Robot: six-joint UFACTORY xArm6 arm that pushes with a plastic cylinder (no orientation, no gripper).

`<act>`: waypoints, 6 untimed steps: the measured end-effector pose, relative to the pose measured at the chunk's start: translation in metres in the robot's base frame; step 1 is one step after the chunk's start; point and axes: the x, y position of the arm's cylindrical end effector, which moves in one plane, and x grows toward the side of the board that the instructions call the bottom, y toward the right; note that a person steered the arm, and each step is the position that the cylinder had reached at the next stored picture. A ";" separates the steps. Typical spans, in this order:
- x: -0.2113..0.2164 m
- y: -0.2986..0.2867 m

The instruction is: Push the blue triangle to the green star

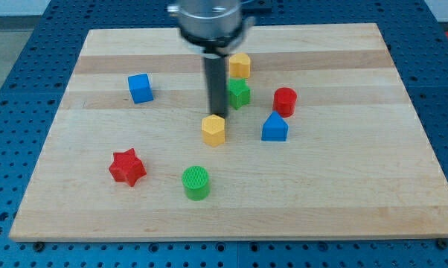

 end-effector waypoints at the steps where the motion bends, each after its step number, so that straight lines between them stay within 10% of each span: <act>1: 0.000 0.040; 4: 0.059 0.167; 6: 0.049 0.113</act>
